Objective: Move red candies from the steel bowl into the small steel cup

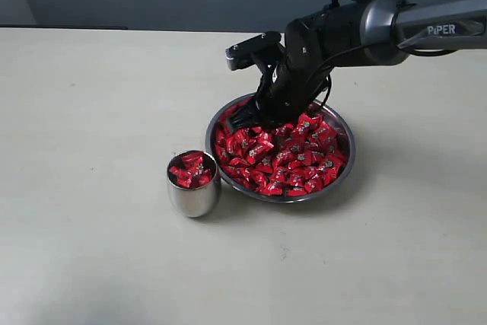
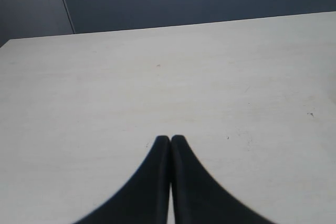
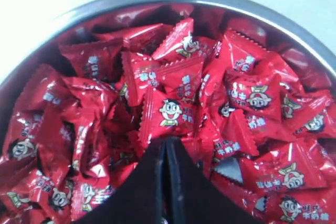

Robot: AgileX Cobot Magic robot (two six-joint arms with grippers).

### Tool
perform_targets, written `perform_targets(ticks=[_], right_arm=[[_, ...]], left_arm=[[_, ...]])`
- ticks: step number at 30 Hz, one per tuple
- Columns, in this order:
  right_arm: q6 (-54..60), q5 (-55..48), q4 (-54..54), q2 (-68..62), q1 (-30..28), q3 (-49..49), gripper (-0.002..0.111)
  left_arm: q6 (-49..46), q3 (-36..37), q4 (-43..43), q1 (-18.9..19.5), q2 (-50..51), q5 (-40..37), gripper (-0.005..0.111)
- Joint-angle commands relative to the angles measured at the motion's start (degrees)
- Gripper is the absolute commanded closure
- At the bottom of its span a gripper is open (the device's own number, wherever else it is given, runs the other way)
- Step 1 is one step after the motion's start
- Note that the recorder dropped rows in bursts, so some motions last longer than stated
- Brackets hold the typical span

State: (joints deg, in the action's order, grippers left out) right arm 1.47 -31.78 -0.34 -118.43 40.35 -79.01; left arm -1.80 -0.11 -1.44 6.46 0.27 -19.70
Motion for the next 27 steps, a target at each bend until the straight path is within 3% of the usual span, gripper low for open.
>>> perform_targets(ticks=[1, 27], right_arm=[[0.33, 0.63, -1.21, 2.06, -0.37, -0.31, 0.109], [0.08, -8.71, 1.17, 5.22, -0.37, -5.11, 0.109]], left_arm=[[0.11, 0.11, -0.11, -0.28, -0.27, 0.55, 0.106], [0.11, 0.11, -0.11, -0.28, -0.27, 0.55, 0.106]])
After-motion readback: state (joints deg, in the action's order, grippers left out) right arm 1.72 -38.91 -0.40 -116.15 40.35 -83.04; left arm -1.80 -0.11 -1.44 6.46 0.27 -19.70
